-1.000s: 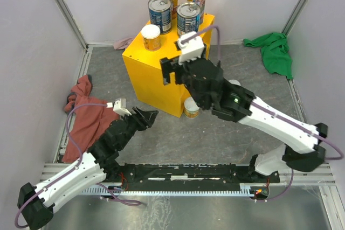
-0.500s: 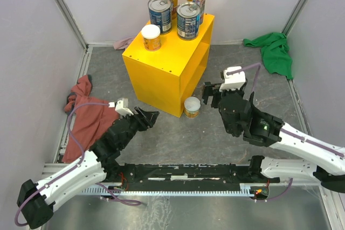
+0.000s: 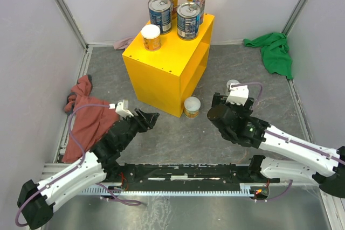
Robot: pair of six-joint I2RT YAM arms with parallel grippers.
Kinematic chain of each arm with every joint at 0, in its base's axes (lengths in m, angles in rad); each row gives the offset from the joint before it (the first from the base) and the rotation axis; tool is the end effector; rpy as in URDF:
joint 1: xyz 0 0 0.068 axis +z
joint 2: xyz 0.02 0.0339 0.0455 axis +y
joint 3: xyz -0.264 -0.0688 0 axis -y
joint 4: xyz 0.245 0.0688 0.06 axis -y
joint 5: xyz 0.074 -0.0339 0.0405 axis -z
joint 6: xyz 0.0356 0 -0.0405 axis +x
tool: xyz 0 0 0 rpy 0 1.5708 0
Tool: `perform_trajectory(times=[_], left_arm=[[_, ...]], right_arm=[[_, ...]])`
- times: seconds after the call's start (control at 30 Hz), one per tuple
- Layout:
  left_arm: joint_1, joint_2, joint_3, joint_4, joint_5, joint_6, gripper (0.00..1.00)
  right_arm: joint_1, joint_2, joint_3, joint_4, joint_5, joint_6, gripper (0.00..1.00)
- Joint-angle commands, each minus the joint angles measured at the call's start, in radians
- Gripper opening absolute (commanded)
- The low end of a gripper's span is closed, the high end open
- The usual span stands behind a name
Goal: Place and organize the canned foods onto the counter
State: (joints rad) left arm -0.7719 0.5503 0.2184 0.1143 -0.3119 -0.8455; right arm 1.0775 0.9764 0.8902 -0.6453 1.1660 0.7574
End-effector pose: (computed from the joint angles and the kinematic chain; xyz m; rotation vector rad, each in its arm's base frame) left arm 0.1162 -0.0978 0.2052 -0.3016 1.8411 -0.8743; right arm 0.1173 0.1491 0.3121 0.2311 1.8232 -0.0821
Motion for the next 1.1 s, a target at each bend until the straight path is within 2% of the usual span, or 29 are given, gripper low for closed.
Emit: perform_trajectory(times=[0.0, 0.47, 0.7, 1.07], left_arm=[[-0.004, -0.02, -0.013, 0.062, 0.001, -0.016, 0.69], [-0.004, -0.023, -0.097, 0.139, 0.005, -0.041, 0.69], [-0.003, 0.013, -0.131, 0.21, -0.001, -0.049, 0.69], [-0.004, 0.165, -0.132, 0.361, -0.011, -0.014, 0.69]], right_arm=[[-0.066, -0.012, -0.079, 0.032, -0.048, 0.1, 0.99], [-0.202, 0.076, -0.211, 0.147, -0.123, 0.153, 0.99], [-0.321, 0.185, -0.238, 0.3, -0.22, 0.083, 0.99], [-0.478, 0.415, -0.207, 0.552, -0.316, -0.029, 0.99]])
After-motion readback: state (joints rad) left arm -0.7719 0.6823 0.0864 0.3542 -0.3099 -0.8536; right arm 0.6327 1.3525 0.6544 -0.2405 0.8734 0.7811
